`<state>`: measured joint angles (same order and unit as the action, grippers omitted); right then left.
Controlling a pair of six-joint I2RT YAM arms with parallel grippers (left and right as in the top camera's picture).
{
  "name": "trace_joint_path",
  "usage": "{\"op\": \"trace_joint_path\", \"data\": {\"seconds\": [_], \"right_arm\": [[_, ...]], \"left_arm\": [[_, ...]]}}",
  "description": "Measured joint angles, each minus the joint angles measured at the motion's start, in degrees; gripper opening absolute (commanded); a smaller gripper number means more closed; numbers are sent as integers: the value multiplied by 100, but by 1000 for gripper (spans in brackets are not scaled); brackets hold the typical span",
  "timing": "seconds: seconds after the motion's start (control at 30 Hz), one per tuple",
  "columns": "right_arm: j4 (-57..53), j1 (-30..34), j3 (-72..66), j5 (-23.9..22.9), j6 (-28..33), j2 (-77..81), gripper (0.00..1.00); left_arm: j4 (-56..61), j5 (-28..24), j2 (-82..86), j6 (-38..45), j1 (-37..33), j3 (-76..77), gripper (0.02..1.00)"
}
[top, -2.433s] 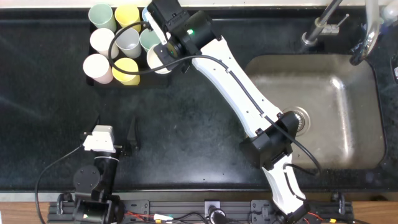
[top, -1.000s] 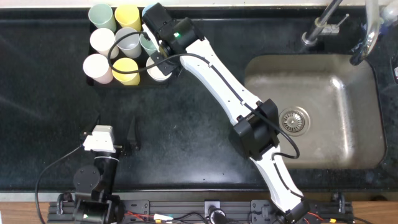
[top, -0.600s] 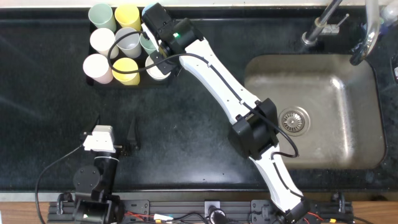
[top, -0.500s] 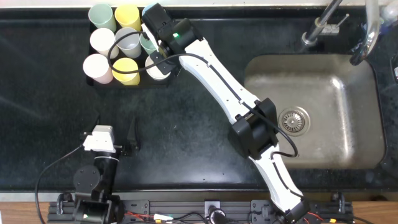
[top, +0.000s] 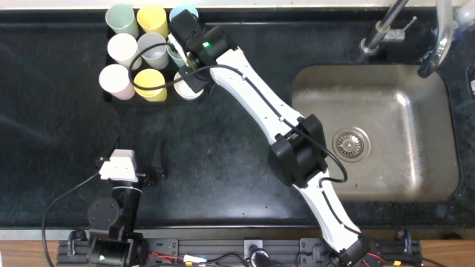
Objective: Store Cups
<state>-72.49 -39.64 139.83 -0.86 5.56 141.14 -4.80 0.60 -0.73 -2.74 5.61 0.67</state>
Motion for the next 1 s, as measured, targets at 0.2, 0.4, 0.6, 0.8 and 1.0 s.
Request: {"op": "trace_joint_path", "data": {"seconds": [0.2, 0.4, 0.6, 0.8, 1.0], "right_arm": [[17, -17, 0, 0, 17, 48, 69], [-2, -15, 0, 4, 59, 48, 42], [-15, -15, 11, 2, 46, 52, 996], [-15, -15, 11, 0, 57, 52, 998], [-280, -15, 317, 2, 52, 83, 996]], "left_arm": [[0, 0, 0, 0, 0, 0, 1000], [0, 0, 0, 0, 0, 0, 1000], [0, 0, 0, 0, 0, 0, 1000], [0, 0, 0, 0, 0, 0, 1000], [0, 0, 0, 0, 0, 0, 1000]]}}
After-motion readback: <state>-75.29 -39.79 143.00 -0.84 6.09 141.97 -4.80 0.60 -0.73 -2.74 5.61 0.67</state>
